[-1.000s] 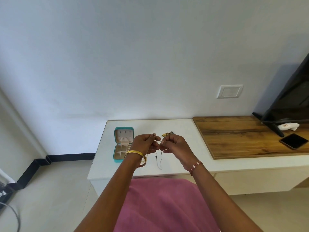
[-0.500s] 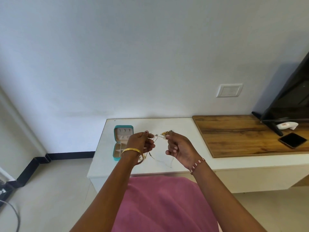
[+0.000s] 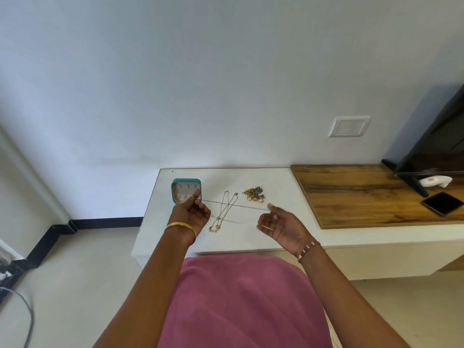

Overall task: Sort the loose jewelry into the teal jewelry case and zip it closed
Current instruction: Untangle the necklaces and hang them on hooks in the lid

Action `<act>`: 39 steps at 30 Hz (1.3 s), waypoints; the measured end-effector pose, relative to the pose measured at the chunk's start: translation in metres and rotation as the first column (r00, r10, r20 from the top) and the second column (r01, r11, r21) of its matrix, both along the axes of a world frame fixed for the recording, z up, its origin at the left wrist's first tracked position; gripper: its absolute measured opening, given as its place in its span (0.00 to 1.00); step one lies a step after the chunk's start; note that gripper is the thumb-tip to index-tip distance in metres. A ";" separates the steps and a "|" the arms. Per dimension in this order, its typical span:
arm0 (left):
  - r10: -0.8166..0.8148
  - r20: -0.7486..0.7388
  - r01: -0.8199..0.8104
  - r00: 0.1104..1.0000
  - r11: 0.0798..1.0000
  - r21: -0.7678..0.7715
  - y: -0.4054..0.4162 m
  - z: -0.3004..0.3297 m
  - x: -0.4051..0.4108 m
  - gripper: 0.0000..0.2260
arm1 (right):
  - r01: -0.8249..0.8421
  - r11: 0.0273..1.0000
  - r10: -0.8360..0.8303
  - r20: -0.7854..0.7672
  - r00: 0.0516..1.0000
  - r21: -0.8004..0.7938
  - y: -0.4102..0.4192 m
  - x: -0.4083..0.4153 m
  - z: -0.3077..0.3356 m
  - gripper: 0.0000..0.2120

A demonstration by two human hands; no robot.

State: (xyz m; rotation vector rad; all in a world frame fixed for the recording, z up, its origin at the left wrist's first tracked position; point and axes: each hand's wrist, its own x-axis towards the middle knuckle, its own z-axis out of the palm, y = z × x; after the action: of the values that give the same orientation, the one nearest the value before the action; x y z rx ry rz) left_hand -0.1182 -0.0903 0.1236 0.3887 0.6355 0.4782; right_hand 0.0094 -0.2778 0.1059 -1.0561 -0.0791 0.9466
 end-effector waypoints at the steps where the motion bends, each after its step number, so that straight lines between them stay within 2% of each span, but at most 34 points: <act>1: -0.035 -0.012 0.035 0.999 0.999 0.030 0.000 -0.003 0.000 0.09 | 0.047 0.997 -0.042 -0.079 0.996 0.065 0.000 0.004 -0.003 0.18; 6: -0.264 -0.142 0.286 0.954 0.943 0.170 -0.005 -0.021 -0.005 0.11 | 0.211 0.966 -0.179 -0.201 0.963 0.150 0.004 0.017 -0.011 0.18; 10: -0.357 -0.236 0.393 0.904 0.911 0.125 -0.008 -0.041 -0.007 0.11 | 0.212 0.974 -0.201 -0.122 0.972 0.082 0.011 0.024 -0.017 0.10; 14: -0.320 -0.309 0.354 0.896 0.933 0.060 -0.019 -0.058 -0.003 0.07 | 0.186 0.983 -0.186 -0.062 0.981 -0.014 0.024 0.029 -0.032 0.10; 19: -0.307 -0.440 0.386 0.844 0.917 0.099 -0.019 -0.083 0.000 0.15 | 0.184 0.967 -0.191 -0.021 0.981 -0.178 0.037 0.041 -0.049 0.10; 23: -0.262 -0.544 0.384 0.797 0.916 0.121 -0.017 -0.105 0.010 0.13 | 0.192 0.884 -0.158 0.114 0.981 -0.426 0.051 0.056 -0.064 0.07; 26: -0.176 -0.597 0.316 0.783 0.939 0.136 -0.015 -0.120 0.017 0.12 | 0.151 0.818 -0.057 0.184 0.981 -0.555 0.062 0.070 -0.072 0.07; 31: -0.026 -0.573 0.170 0.819 0.965 0.200 -0.012 -0.134 0.032 0.11 | 0.104 0.778 0.084 0.266 0.960 -0.620 0.081 0.096 -0.087 0.11; 39: 0.038 -0.583 0.105 0.812 0.972 0.209 -0.004 -0.154 0.061 0.10 | 0.140 0.714 0.220 0.410 0.885 -0.686 0.123 0.139 -0.116 0.07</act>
State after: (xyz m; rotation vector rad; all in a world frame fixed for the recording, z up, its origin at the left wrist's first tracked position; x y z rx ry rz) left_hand -0.0569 -0.0941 -0.0308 0.7876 1.1770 0.3967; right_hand 0.1487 -0.1551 -0.0099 -2.0100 -0.1465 0.7418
